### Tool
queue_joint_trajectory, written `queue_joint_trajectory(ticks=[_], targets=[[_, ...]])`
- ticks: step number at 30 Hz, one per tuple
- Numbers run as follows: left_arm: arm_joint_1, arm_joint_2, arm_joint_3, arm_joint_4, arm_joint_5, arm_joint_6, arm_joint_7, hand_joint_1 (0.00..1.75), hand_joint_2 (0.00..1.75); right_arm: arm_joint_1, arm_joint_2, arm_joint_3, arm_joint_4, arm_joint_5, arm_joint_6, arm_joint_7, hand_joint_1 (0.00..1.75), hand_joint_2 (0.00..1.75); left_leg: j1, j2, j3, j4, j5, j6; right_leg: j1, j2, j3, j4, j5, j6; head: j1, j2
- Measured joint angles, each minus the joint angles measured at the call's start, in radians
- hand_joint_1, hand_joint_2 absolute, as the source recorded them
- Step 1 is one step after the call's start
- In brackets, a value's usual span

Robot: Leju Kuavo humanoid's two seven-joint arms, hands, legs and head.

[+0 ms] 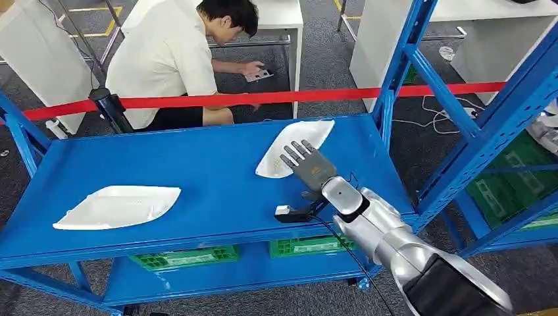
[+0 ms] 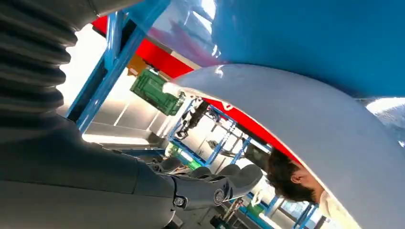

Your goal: Take the parts from the cabinet and place them on the table.

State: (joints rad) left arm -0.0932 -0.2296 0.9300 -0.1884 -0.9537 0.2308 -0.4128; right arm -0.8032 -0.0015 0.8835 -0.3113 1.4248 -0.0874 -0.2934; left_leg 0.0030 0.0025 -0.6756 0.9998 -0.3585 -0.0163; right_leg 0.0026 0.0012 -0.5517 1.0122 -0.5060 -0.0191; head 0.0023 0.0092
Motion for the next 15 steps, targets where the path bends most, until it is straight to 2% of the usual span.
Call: queue_joint_trajectory(ticks=[13, 15], targets=[[0.0, 0.0, 0.0, 0.0, 0.0, 0.0, 0.001, 0.0, 0.0, 0.0, 0.006, 0.018, 0.0, 0.0, 0.0, -0.001, 0.0, 1.75, 0.0, 0.0, 0.0, 0.0, 0.0, 0.0, 0.0, 0.0, 0.0, 0.0, 0.0, 0.0, 0.0, 0.0], [0.0, 0.0, 0.0, 0.0, 0.0, 0.0, 0.002, 0.0, 0.0, 0.0, 0.007, 0.019, 0.0, -0.004, -0.007, -0.018, 0.0, 1.75, 0.0, 0.0, 0.0, 0.0, 0.0, 0.0, 0.0, 0.0, 0.0, 0.0, 0.0, 0.0, 0.0, 0.0]])
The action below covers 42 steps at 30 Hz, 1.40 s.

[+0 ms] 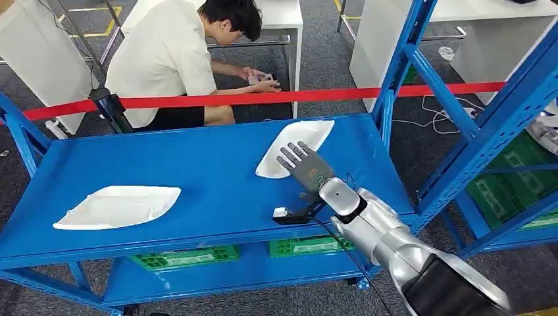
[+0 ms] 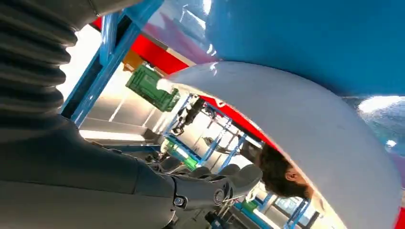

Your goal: Take the parts from the cabinet and place them on the table.

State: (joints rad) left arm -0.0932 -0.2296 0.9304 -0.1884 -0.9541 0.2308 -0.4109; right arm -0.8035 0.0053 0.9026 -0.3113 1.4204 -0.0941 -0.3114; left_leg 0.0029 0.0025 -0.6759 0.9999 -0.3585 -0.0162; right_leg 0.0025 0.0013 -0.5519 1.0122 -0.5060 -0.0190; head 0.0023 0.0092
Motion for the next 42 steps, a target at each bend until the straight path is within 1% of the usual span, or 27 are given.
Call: queue_joint_trajectory(ticks=[6, 11, 13, 14, 15, 16, 17, 19, 20, 21, 22, 24, 25, 26, 27, 28, 29, 30, 31, 32, 34, 36, 37, 38, 40, 41, 42], targets=[[0.0, -0.002, 0.0, 0.0, 0.003, -0.007, -0.005, 0.0, 0.0, 0.0, 0.023, 0.006, 0.0, -0.015, -0.063, -0.078, 0.0, 1.75, 0.0, 0.0, 0.0, 0.0, 0.0, 0.0, 0.0, 0.0, -0.001, 0.0, 0.0, 0.0, 0.0, 0.0], [0.0, -0.002, 0.0, 0.0, 0.002, -0.018, -0.016, 0.0, 0.0, 0.004, 0.041, 0.029, 0.0, -0.022, -0.095, -0.091, 0.0, 1.75, -0.004, 0.0, -0.004, 0.008, -0.007, 0.008, -0.005, -0.001, 0.001, -0.001, -0.002, 0.007, -0.001, 0.0], [0.0, -0.002, 0.0, 0.0, 0.002, -0.018, -0.015, 0.0, 0.0, 0.006, 0.045, 0.03, -0.001, -0.029, -0.095, -0.086, 0.0, 1.75, -0.007, -0.001, -0.005, 0.007, -0.013, 0.016, -0.007, -0.002, 0.008, -0.004, 0.001, 0.013, -0.001, 0.0], [-0.001, -0.002, 0.0, 0.0, 0.002, -0.018, -0.014, 0.0, 0.0, 0.01, 0.045, 0.03, -0.001, -0.034, -0.095, -0.083, 0.0, 1.75, -0.003, -0.002, -0.008, -0.003, -0.022, 0.025, -0.006, -0.001, 0.003, 0.022, 0.022, 0.02, -0.002, 0.0], [-0.001, -0.003, 0.0, 0.0, 0.002, -0.018, -0.013, 0.0, 0.0, 0.013, 0.045, 0.031, -0.001, -0.036, -0.095, -0.079, 0.0, 1.75, 0.0, -0.004, 0.015, -0.008, -0.02, 0.031, -0.005, -0.002, 0.004, 0.022, 0.021, 0.023, -0.002, 0.0], [0.0, -0.004, 0.0, -0.001, 0.002, -0.018, -0.012, 0.0, 0.0, 0.014, 0.044, 0.032, -0.001, -0.039, -0.096, -0.074, 0.0, 1.75, 0.003, -0.003, 0.019, -0.012, -0.017, 0.035, -0.009, 0.0, 0.003, 0.036, 0.0, 0.026, 0.001, 0.0], [-0.001, -0.004, 0.0, -0.001, 0.002, -0.019, -0.012, 0.0, 0.0, 0.012, 0.044, 0.032, -0.001, -0.039, -0.099, -0.07, 0.0, 1.75, 0.004, -0.002, 0.019, -0.012, -0.014, 0.038, -0.009, 0.001, -0.016, 0.072, -0.037, 0.029, 0.005, 0.0], [-0.003, -0.005, 0.0, -0.001, 0.002, -0.022, -0.011, 0.0, 0.0, 0.015, 0.042, 0.033, -0.001, -0.042, -0.101, -0.069, 0.0, 1.75, 0.004, -0.002, 0.013, -0.009, -0.013, 0.037, -0.013, 0.001, -0.084, 0.209, -0.118, 0.034, 0.006, 0.0], [-0.002, -0.005, 0.0, -0.001, 0.002, -0.023, -0.01, 0.0, 0.0, 0.02, 0.04, 0.034, -0.001, -0.042, -0.102, -0.069, 0.0, 1.75, 0.004, -0.002, 0.008, -0.006, -0.013, 0.037, -0.013, 0.001, -0.116, 0.272, -0.146, 0.035, 0.006, 0.0], [-0.002, -0.005, 0.0, -0.001, 0.002, -0.024, -0.01, 0.0, 0.0, 0.023, 0.039, 0.034, 0.0, -0.042, -0.103, -0.069, 0.0, 1.75, 0.005, -0.002, 0.004, -0.002, -0.013, 0.036, -0.016, 0.001, -0.129, 0.297, -0.149, 0.039, 0.006, 0.0], [-0.001, -0.006, 0.0, 0.0, 0.003, -0.024, -0.01, 0.0, 0.0, 0.024, 0.035, 0.035, 0.0, -0.043, -0.103, -0.068, 0.0, 1.75, 0.006, -0.002, 0.0, 0.003, -0.013, 0.033, -0.019, 0.0, -0.119, 0.275, -0.13, 0.039, 0.007, 0.0], [0.0, -0.007, 0.0, 0.0, 0.005, -0.024, -0.01, 0.0, 0.0, 0.022, 0.031, 0.036, 0.0, -0.046, -0.104, -0.065, 0.0, 1.75, 0.01, -0.002, -0.009, 0.019, -0.014, 0.02, -0.024, -0.001, -0.038, 0.119, -0.052, 0.037, 0.007, 0.0], [-0.001, -0.008, 0.0, 0.0, 0.008, -0.024, -0.01, 0.0, 0.0, 0.019, 0.031, 0.036, 0.0, -0.047, -0.105, -0.064, 0.0, 1.75, 0.012, -0.001, -0.013, 0.031, -0.016, 0.011, -0.025, -0.002, 0.002, 0.032, -0.027, 0.037, 0.008, 0.0], [-0.001, -0.008, 0.0, -0.001, 0.011, -0.023, -0.01, 0.0, 0.0, 0.021, 0.031, 0.037, 0.0, -0.048, -0.106, -0.061, 0.0, 1.75, 0.01, 0.0, -0.012, 0.034, -0.014, 0.002, -0.015, -0.003, -0.02, 0.052, -0.059, 0.032, 0.008, 0.0], [-0.002, -0.008, 0.0, -0.001, 0.011, -0.021, -0.011, 0.0, 0.0, 0.018, 0.031, 0.038, -0.001, -0.05, -0.107, -0.058, 0.0, 1.75, 0.011, 0.0, -0.015, 0.037, -0.02, -0.006, -0.014, -0.005, -0.027, 0.059, -0.111, 0.02, 0.012, 0.0], [-0.001, -0.009, 0.001, -0.001, 0.012, -0.02, -0.011, 0.0, 0.0, 0.018, 0.031, 0.038, -0.001, -0.052, -0.107, -0.055, 0.0, 1.75, 0.01, 0.001, -0.016, 0.033, -0.024, -0.014, -0.013, -0.003, -0.026, 0.055, -0.084, 0.012, 0.01, 0.0], [0.0, -0.009, 0.001, 0.0, 0.012, -0.019, -0.012, 0.0, 0.0, 0.019, 0.028, 0.038, 0.0, -0.056, -0.107, -0.051, 0.0, 1.75, 0.012, 0.001, -0.015, 0.06, -0.003, -0.026, -0.013, -0.002, -0.023, 0.049, -0.051, -0.002, 0.008, 0.0], [0.002, -0.009, 0.001, 0.0, 0.013, -0.017, -0.011, 0.0, 0.0, 0.018, 0.027, 0.038, 0.0, -0.058, -0.107, -0.049, 0.0, 1.75, 0.01, 0.001, -0.011, 0.059, -0.002, -0.031, -0.013, -0.003, -0.02, 0.051, -0.027, -0.013, 0.008, 0.0], [0.003, -0.009, 0.001, 0.0, 0.015, -0.014, -0.008, 0.0, 0.0, 0.018, 0.027, 0.038, 0.0, -0.06, -0.107, -0.048, 0.0, 1.75, 0.015, 0.001, -0.016, 0.063, -0.02, -0.035, -0.016, -0.006, -0.013, 0.05, -0.022, -0.02, 0.005, 0.0], [0.002, -0.009, 0.002, 0.0, 0.016, -0.007, -0.003, 0.0, 0.0, 0.017, 0.027, 0.038, 0.0, -0.062, -0.107, -0.045, 0.0, 1.75, 0.015, 0.001, -0.024, 0.088, -0.054, -0.035, -0.016, -0.006, -0.011, 0.05, -0.018, -0.025, 0.001, 0.0], [0.001, -0.009, 0.002, -0.001, 0.018, 0.004, 0.004, 0.0, 0.0, 0.015, 0.027, 0.038, 0.0, -0.068, -0.107, -0.037, 0.0, 1.75, 0.014, 0.0, -0.076, 0.222, -0.137, -0.041, -0.014, -0.005, -0.018, 0.05, -0.014, -0.029, -0.008, 0.0], [0.004, -0.009, 0.004, 0.0, 0.018, 0.007, 0.007, 0.0, 0.0, 0.019, 0.027, 0.038, 0.0, -0.068, -0.106, -0.037, 0.0, 1.75, 0.014, 0.0, -0.118, 0.331, -0.183, -0.045, -0.012, -0.005, -0.021, 0.051, -0.014, -0.029, -0.01, 0.0], [0.005, -0.009, 0.005, 0.0, 0.018, 0.008, 0.008, 0.0, 0.0, 0.021, 0.026, 0.038, 0.0, -0.068, -0.106, -0.037, 0.0, 1.75, 0.014, 0.0, -0.113, 0.325, -0.179, -0.042, -0.012, -0.004, -0.021, 0.051, -0.015, -0.028, -0.01, 0.0], [0.005, -0.009, 0.005, 0.0, 0.018, 0.009, 0.008, 0.0, 0.0, 0.021, 0.026, 0.038, 0.0, -0.069, -0.106, -0.036, 0.0, 1.75, 0.014, 0.0, -0.087, 0.275, -0.152, -0.039, -0.012, -0.003, -0.021, 0.052, -0.016, -0.027, -0.01, 0.0], [0.004, -0.009, 0.005, -0.001, 0.018, 0.01, 0.008, 0.0, 0.0, 0.018, 0.026, 0.038, 0.0, -0.07, -0.106, -0.036, 0.0, 1.75, 0.015, 0.0, 0.009, 0.089, -0.062, -0.035, -0.013, -0.001, -0.015, 0.052, -0.021, -0.021, -0.011, 0.0], [0.003, -0.009, 0.005, -0.001, 0.018, 0.01, 0.009, 0.0, 0.0, 0.018, 0.026, 0.038, 0.0, -0.07, -0.106, -0.035, 0.0, 1.75, 0.012, -0.001, 0.019, 0.061, -0.083, -0.029, -0.011, -0.002, -0.015, 0.048, -0.022, -0.016, -0.011, 0.0], [0.003, -0.009, 0.005, -0.001, 0.018, 0.011, 0.008, 0.0, 0.0, 0.017, 0.026, 0.038, 0.0, -0.07, -0.105, -0.034, 0.0, 1.75, 0.006, 0.001, 0.013, 0.053, -0.111, -0.023, -0.01, -0.001, -0.018, 0.048, -0.02, -0.011, -0.012, 0.0]])
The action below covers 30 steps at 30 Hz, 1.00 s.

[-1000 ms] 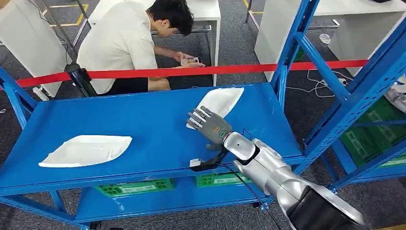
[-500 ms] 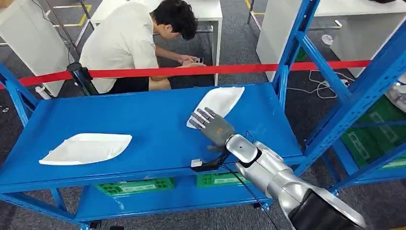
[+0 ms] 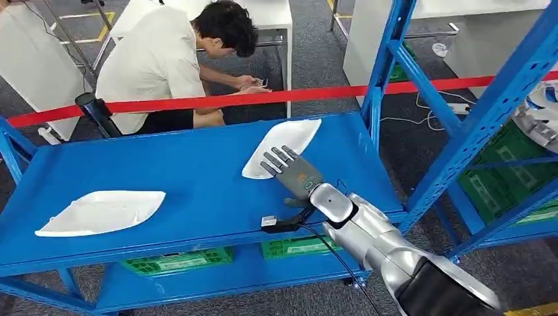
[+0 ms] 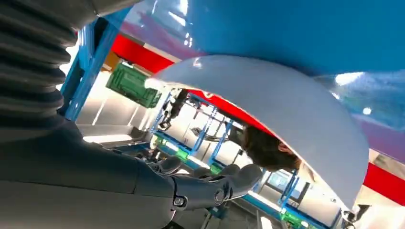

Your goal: Take the parts from the cabinet and place them on the table.

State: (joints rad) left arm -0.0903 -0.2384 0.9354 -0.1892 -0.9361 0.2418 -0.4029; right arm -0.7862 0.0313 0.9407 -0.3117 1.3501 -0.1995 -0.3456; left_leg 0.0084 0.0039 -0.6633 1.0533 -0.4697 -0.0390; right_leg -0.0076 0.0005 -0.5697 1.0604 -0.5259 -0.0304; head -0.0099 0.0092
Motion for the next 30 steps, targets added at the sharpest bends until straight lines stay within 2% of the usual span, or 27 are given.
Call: queue_joint_trajectory(ticks=[1, 3, 4, 5, 6, 9, 11, 12, 13, 15, 16, 17, 18, 19, 20, 21, 22, 23, 25, 26, 27, 28, 30], targets=[[0.0, 0.0, 0.0, 0.0, 0.0, 0.001, 0.0, 0.0, 0.0, 0.0, 0.0, 0.0, 0.0, 0.0, 0.0, -0.001, 0.0, 1.75, 0.0, -0.001, 0.011, 0.002, 0.022, 0.008, 0.001, 0.0, -0.004, -0.003, -0.001, 0.008, 0.0, 0.0], [0.003, 0.0, 0.001, 0.0, 0.001, 0.001, 0.001, 0.0, 0.0, 0.0, 0.0, 0.0, 0.0, 0.0, 0.0, -0.002, 0.0, 1.75, -0.001, -0.003, 0.016, -0.005, 0.034, 0.018, 0.003, -0.001, 0.01, -0.021, 0.0, 0.019, 0.0, 0.0], [0.002, -0.002, 0.001, 0.0, 0.001, 0.001, 0.0, 0.0, 0.0, -0.001, -0.003, 0.0, 0.0, 0.0, 0.0, 0.0, 0.0, 1.75, 0.003, -0.004, 0.021, -0.016, 0.043, 0.014, 0.006, 0.0, 0.012, -0.023, 0.004, 0.004, 0.0, 0.0], [0.0, -0.002, 0.001, 0.0, 0.001, 0.001, 0.0, 0.0, 0.0, -0.005, -0.003, 0.0, 0.0, 0.0, 0.0, 0.0, 0.0, 1.75, 0.004, -0.005, 0.02, -0.02, 0.044, 0.015, 0.007, -0.001, 0.014, -0.028, 0.004, -0.023, 0.002, 0.0], [-0.001, -0.003, 0.001, 0.0, 0.001, 0.003, 0.001, 0.0, 0.0, -0.007, -0.003, 0.0, 0.0, 0.0, 0.0, 0.0, 0.0, 1.75, 0.004, -0.005, 0.02, -0.02, 0.044, 0.016, 0.008, -0.001, 0.016, -0.032, 0.01, -0.032, 0.005, 0.0], [-0.001, -0.007, 0.001, 0.0, 0.001, 0.035, 0.003, 0.0, 0.0, -0.008, -0.003, 0.0, 0.0, -0.011, 0.013, 0.014, 0.0, 1.75, 0.003, -0.005, 0.023, -0.02, 0.041, 0.024, 0.009, -0.001, 0.022, -0.042, 0.009, -0.031, 0.008, 0.0], [-0.001, -0.007, 0.002, 0.0, 0.001, 0.037, 0.016, 0.0, 0.0, -0.011, -0.003, -0.001, 0.0, -0.039, 0.044, 0.029, 0.0, 1.75, 0.002, -0.005, 0.024, -0.02, 0.04, 0.028, 0.008, -0.001, 0.024, -0.047, 0.01, -0.028, 0.008, 0.0], [-0.001, -0.007, 0.002, 0.0, 0.0, 0.037, 0.018, 0.0, 0.0, -0.012, -0.005, -0.006, 0.0, -0.053, 0.054, 0.037, 0.0, 1.75, 0.002, -0.005, 0.023, -0.02, 0.04, 0.03, 0.008, -0.001, 0.024, -0.048, 0.012, -0.023, 0.009, 0.0], [-0.001, -0.007, 0.002, 0.0, -0.005, 0.037, 0.019, 0.0, 0.0, -0.014, -0.008, -0.014, 0.0, -0.064, 0.058, 0.041, 0.0, 1.75, 0.001, -0.005, 0.023, -0.02, 0.04, 0.031, 0.007, -0.001, 0.025, -0.05, 0.012, -0.014, 0.009, 0.0], [-0.002, -0.008, 0.002, 0.0, -0.007, 0.029, 0.012, 0.0, 0.0, -0.017, -0.015, -0.026, 0.0, -0.076, 0.063, 0.045, 0.0, 1.75, 0.0, -0.005, 0.023, -0.02, 0.041, 0.032, 0.004, -0.001, 0.026, -0.054, 0.013, 0.012, 0.009, 0.0], [-0.002, -0.008, 0.002, 0.0, -0.007, 0.013, 0.005, 0.0, 0.0, -0.017, -0.018, -0.027, 0.0, -0.079, 0.067, 0.045, 0.0, 1.75, -0.001, -0.004, 0.023, -0.02, 0.041, 0.033, 0.003, -0.001, 0.027, -0.054, 0.014, 0.021, 0.01, 0.0], [-0.002, -0.007, 0.002, 0.0, -0.007, -0.002, -0.002, 0.0, 0.0, -0.016, -0.023, -0.03, 0.0, -0.079, 0.071, 0.047, 0.0, 1.75, -0.002, -0.004, 0.023, -0.019, 0.041, 0.033, 0.002, -0.001, 0.027, -0.055, 0.015, 0.026, 0.01, 0.0], [-0.002, -0.007, 0.002, 0.0, -0.007, -0.011, -0.008, 0.0, 0.0, -0.015, -0.025, -0.034, 0.0, -0.079, 0.072, 0.047, 0.0, 1.75, -0.011, -0.004, 0.02, -0.013, 0.037, 0.04, -0.001, -0.001, 0.029, -0.065, 0.02, 0.037, 0.01, 0.0], [-0.002, -0.005, 0.002, 0.0, -0.006, -0.016, -0.012, 0.0, 0.0, -0.015, -0.026, -0.037, 0.0, -0.079, 0.072, 0.048, 0.0, 1.75, -0.009, -0.002, 0.02, -0.021, 0.025, 0.051, -0.006, -0.002, 0.031, -0.068, 0.015, 0.052, 0.009, 0.0], [-0.003, -0.005, 0.002, 0.0, -0.006, -0.018, -0.012, 0.0, 0.0, -0.016, -0.027, -0.039, 0.0, -0.078, 0.072, 0.051, 0.0, 1.75, -0.009, 0.0, 0.031, -0.036, 0.027, 0.055, -0.004, -0.002, 0.034, -0.076, 0.014, 0.059, 0.007, 0.0], [0.0, -0.006, 0.002, 0.0, -0.006, -0.018, -0.01, 0.0, 0.0, -0.014, -0.029, -0.04, 0.0, -0.078, 0.071, 0.054, 0.0, 1.75, 0.004, 0.0, 0.051, -0.058, 0.043, 0.061, -0.007, -0.005, 0.04, -0.066, 0.012, 0.058, 0.01, 0.0], [-0.001, -0.006, 0.002, -0.001, -0.006, -0.017, -0.008, 0.0, 0.0, -0.015, -0.034, -0.04, 0.0, -0.077, 0.068, 0.056, 0.0, 1.75, 0.003, -0.001, 0.061, -0.068, 0.038, 0.067, -0.005, -0.002, 0.025, -0.032, -0.005, 0.057, 0.012, 0.0], [-0.002, -0.005, 0.002, -0.002, -0.006, -0.017, -0.007, 0.0, 0.0, -0.016, -0.034, -0.04, 0.0, -0.077, 0.068, 0.056, 0.0, 1.75, 0.003, -0.001, 0.065, -0.07, 0.031, 0.07, -0.007, 0.0, -0.015, 0.04, -0.036, 0.056, 0.014, 0.0], [-0.003, -0.005, 0.002, -0.002, -0.006, -0.017, -0.006, 0.0, 0.0, -0.003, -0.042, -0.04, 0.0, -0.077, 0.069, 0.055, 0.0, 1.75, 0.003, 0.002, 0.072, -0.066, 0.027, 0.067, -0.008, 0.0, -0.103, 0.193, -0.093, 0.056, 0.015, 0.0], [-0.002, -0.004, 0.002, -0.002, -0.006, -0.014, -0.002, 0.0, 0.0, 0.005, -0.046, -0.04, 0.001, -0.077, 0.071, 0.055, 0.0, 1.75, 0.003, 0.001, 0.076, -0.06, 0.029, 0.061, -0.009, 0.0, -0.136, 0.241, -0.104, 0.057, 0.016, 0.0], [0.0, -0.004, 0.002, -0.001, -0.006, -0.005, 0.004, 0.0, 0.0, 0.009, -0.05, -0.04, 0.002, -0.077, 0.071, 0.054, 0.0, 1.75, 0.004, -0.001, 0.077, -0.054, 0.024, 0.057, -0.011, 0.0, -0.143, 0.234, -0.084, 0.057, 0.016, 0.0], [0.001, -0.005, 0.002, -0.001, -0.006, 0.005, 0.009, 0.0, 0.0, 0.01, -0.053, -0.04, 0.002, -0.077, 0.072, 0.054, 0.0, 1.75, 0.006, -0.003, 0.079, -0.047, 0.018, 0.051, -0.014, -0.001, -0.128, 0.184, -0.042, 0.057, 0.018, 0.0], [0.0, -0.006, 0.003, -0.001, -0.009, 0.018, 0.017, 0.0, 0.0, 0.007, -0.053, -0.04, 0.002, -0.077, 0.072, 0.055, 0.0, 1.75, 0.011, -0.004, 0.082, -0.028, -0.002, 0.035, -0.019, -0.003, -0.059, 0.01, 0.064, 0.058, 0.018, 0.0]])
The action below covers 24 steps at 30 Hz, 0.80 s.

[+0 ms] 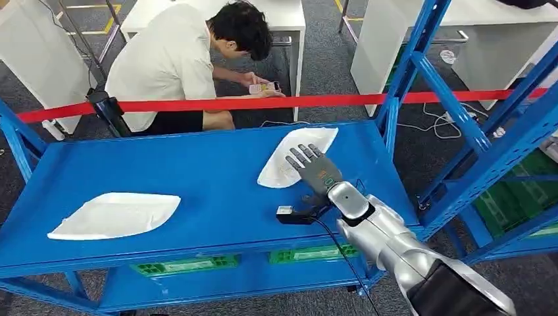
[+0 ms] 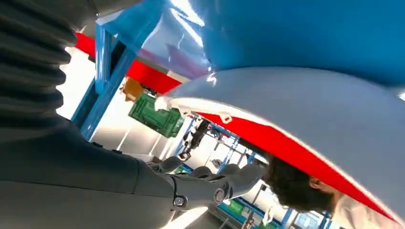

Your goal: Take the parts from the cabinet and place them on the table.

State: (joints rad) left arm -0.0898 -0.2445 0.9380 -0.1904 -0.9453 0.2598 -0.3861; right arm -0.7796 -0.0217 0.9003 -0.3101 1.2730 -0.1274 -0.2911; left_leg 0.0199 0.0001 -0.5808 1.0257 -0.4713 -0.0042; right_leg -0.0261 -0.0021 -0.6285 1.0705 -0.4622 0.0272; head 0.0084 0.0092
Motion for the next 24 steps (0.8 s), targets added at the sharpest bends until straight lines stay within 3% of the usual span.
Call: queue_joint_trajectory(ticks=[1, 2, 5, 7, 8, 10, 11, 12, 13, 15, 16, 17, 18, 20, 22, 24], targets=[[-0.001, 0.002, 0.0, 0.0, -0.003, 0.002, 0.001, 0.0, 0.0, 0.001, -0.002, 0.0, 0.0, 0.0, 0.0, 0.001, 0.0, 1.75, -0.001, -0.001, -0.003, 0.004, -0.008, -0.01, 0.005, 0.003, 0.007, -0.014, -0.017, -0.002, 0.0, 0.0], [-0.003, 0.001, 0.0, 0.0, -0.009, 0.002, -0.001, 0.0, 0.0, 0.002, -0.001, 0.0, 0.0, -0.001, 0.0, 0.0, 0.0, 1.75, -0.006, -0.002, -0.005, 0.014, -0.014, -0.02, 0.007, 0.006, 0.012, -0.027, -0.012, -0.012, 0.003, 0.0], [-0.003, 0.001, 0.0, 0.0, -0.015, -0.004, -0.003, 0.0, 0.0, -0.005, -0.002, -0.002, 0.0, -0.003, -0.002, 0.001, 0.0, 1.75, -0.002, 0.0, 0.007, -0.002, -0.019, -0.035, 0.014, 0.007, 0.015, -0.022, -0.024, -0.035, -0.002, 0.0], [-0.003, 0.002, 0.0, 0.0, -0.016, -0.007, -0.003, 0.0, 0.0, -0.01, -0.002, -0.003, -0.001, -0.003, -0.001, 0.002, 0.0, 1.75, 0.0, 0.0, 0.001, 0.025, -0.034, -0.046, 0.007, 0.008, 0.036, -0.029, -0.03, -0.052, -0.007, 0.0], [-0.004, 0.002, 0.0, 0.0, -0.016, -0.007, -0.003, 0.0, 0.0, -0.009, -0.002, -0.003, -0.001, -0.003, 0.0, 0.002, 0.0, 1.75, 0.0, 0.001, -0.031, 0.086, -0.058, -0.048, 0.007, 0.007, 0.043, -0.029, -0.035, -0.061, -0.015, 0.0], [-0.003, 0.002, 0.0, 0.0, -0.016, -0.007, -0.002, 0.0, 0.0, -0.003, -0.001, -0.003, -0.001, -0.003, -0.001, 0.001, 0.0, 1.75, -0.001, 0.0, -0.126, 0.25, -0.116, -0.051, 0.01, 0.007, 0.054, -0.029, -0.047, -0.068, -0.018, 0.0], [-0.001, 0.002, 0.0, 0.0, -0.016, -0.007, -0.002, 0.0, 0.0, -0.003, -0.001, -0.003, -0.001, -0.003, -0.001, 0.001, 0.0, 1.75, -0.001, 0.0, -0.166, 0.311, -0.123, -0.051, 0.011, 0.008, 0.061, -0.029, -0.053, -0.069, -0.019, 0.0], [0.001, 0.003, 0.0, 0.0, -0.016, -0.007, -0.002, 0.0, 0.0, -0.002, -0.001, -0.003, -0.001, -0.003, -0.001, 0.001, 0.0, 1.75, -0.001, 0.0, -0.183, 0.32, -0.105, -0.049, 0.012, 0.01, 0.07, -0.029, -0.06, -0.068, -0.019, 0.0], [0.001, 0.003, 0.0, 0.0, -0.016, -0.007, -0.002, 0.0, 0.0, -0.002, -0.001, -0.003, -0.001, -0.003, 0.0, 0.001, 0.0, 1.75, -0.001, 0.0, -0.175, 0.282, -0.063, -0.045, 0.012, 0.011, 0.081, -0.029, -0.068, -0.066, -0.019, 0.0], [0.001, 0.005, 0.0, 0.0, -0.016, -0.007, -0.002, 0.0, 0.0, -0.002, -0.001, -0.003, -0.001, -0.002, 0.001, 0.001, 0.0, 1.75, -0.004, 0.0, -0.108, 0.109, 0.051, -0.032, 0.012, 0.012, 0.107, -0.029, -0.085, -0.061, -0.02, 0.0], [0.001, 0.006, 0.0, 0.0, -0.016, -0.007, -0.002, 0.0, 0.0, -0.001, 0.0, -0.003, -0.001, -0.003, 0.001, 0.001, 0.0, 1.75, -0.007, 0.0, -0.084, 0.037, 0.073, -0.025, 0.011, 0.012, 0.116, -0.03, -0.094, -0.057, -0.021, 0.0], [-0.001, 0.006, 0.0, 0.0, -0.016, -0.007, -0.002, 0.0, 0.0, -0.003, 0.0, -0.003, 0.0, -0.003, 0.001, 0.001, 0.0, 1.75, -0.015, 0.001, -0.06, 0.025, 0.048, -0.022, 0.018, 0.014, 0.111, -0.033, -0.101, -0.047, -0.022, 0.0], [-0.003, 0.006, 0.0, 0.0, -0.016, -0.007, -0.002, 0.0, 0.0, -0.002, 0.0, -0.003, 0.0, -0.003, 0.001, 0.001, 0.0, 1.75, -0.014, 0.002, -0.057, 0.016, 0.038, -0.019, 0.016, 0.014, 0.113, -0.04, -0.102, -0.041, -0.022, 0.0], [-0.001, 0.006, 0.0, 0.0, -0.016, -0.008, -0.002, 0.0, 0.0, -0.003, 0.0, -0.003, 0.0, -0.003, 0.0, 0.001, 0.0, 1.75, -0.013, 0.001, -0.052, 0.002, 0.032, -0.007, 0.017, 0.013, 0.131, -0.043, -0.09, -0.027, -0.019, 0.0], [0.0, 0.006, 0.0, 0.0, -0.016, -0.008, -0.002, 0.0, 0.0, -0.003, 0.0, -0.003, 0.0, -0.003, 0.001, 0.001, 0.0, 1.75, -0.007, -0.003, -0.028, -0.009, 0.029, 0.005, 0.014, 0.006, 0.126, -0.019, -0.098, -0.02, -0.015, 0.0], [-0.002, 0.006, 0.0, 0.0, -0.016, 0.0, 0.002, 0.0, 0.0, -0.005, 0.0, -0.003, 0.0, -0.003, 0.001, 0.002, 0.0, 1.75, -0.007, -0.003, -0.017, -0.011, 0.023, 0.013, 0.015, 0.006, 0.049, 0.102, -0.138, -0.014, -0.007, 0.0]])
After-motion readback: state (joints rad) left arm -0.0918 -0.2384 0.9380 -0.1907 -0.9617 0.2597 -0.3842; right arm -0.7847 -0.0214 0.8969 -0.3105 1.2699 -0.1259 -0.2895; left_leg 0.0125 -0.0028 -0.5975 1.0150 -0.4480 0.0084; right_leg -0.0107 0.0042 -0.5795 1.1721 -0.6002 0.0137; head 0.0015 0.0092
